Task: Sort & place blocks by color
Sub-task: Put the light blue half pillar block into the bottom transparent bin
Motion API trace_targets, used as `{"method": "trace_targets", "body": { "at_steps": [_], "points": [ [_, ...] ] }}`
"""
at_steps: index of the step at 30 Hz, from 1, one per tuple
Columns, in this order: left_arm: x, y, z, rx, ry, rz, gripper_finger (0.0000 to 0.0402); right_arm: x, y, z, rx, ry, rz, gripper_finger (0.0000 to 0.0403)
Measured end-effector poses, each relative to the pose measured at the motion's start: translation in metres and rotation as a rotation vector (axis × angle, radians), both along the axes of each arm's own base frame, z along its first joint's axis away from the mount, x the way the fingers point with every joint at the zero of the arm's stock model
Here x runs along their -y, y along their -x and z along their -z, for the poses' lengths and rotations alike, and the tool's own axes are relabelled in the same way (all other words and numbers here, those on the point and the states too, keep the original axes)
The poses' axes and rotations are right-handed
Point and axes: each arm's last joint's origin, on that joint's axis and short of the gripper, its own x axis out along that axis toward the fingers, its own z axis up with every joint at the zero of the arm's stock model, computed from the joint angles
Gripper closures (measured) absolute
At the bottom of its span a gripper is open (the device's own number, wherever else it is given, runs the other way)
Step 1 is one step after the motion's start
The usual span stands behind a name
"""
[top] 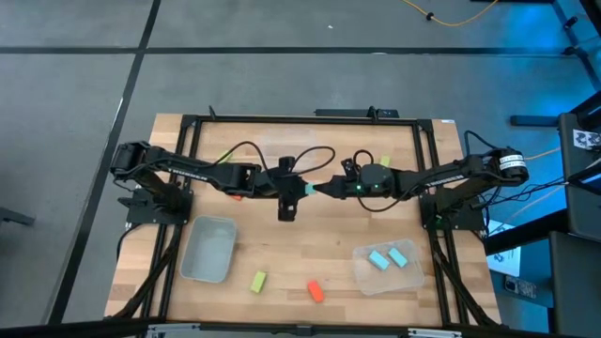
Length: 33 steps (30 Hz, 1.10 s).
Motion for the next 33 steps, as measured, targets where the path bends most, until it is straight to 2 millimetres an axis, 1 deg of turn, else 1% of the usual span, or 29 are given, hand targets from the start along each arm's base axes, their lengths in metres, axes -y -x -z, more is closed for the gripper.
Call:
{"method": "trace_targets", "body": {
  "at_steps": [17, 19, 26, 30, 33],
  "points": [
    [-0.0021, -0.0014, -0.0019, 0.028, -0.005, -0.016, 0.0283, -0.0008, -0.0003, -0.0014, 0.014, 0.002, -0.028, 0.0272],
    [-0.0021, -0.0015, -0.002, 0.029, -0.004, -0.016, 0.0283, -0.0008, -0.0003, -0.0016, 0.015, 0.003, -0.028, 0.028],
    [-0.0023, -0.0014, -0.0019, 0.028, -0.007, -0.017, 0.0283, -0.0008, -0.0005, -0.0022, 0.021, 0.006, -0.029, 0.0341],
    [-0.0022, -0.0015, -0.0019, 0.027, -0.004, -0.008, 0.0282, -0.0008, -0.0005, -0.0022, 0.021, 0.005, -0.029, 0.0341],
    [-0.0022, -0.0015, -0.002, 0.028, -0.006, -0.012, 0.0262, -0.0008, -0.0005, -0.0022, 0.019, 0.018, -0.032, 0.0341]
  ]
}}
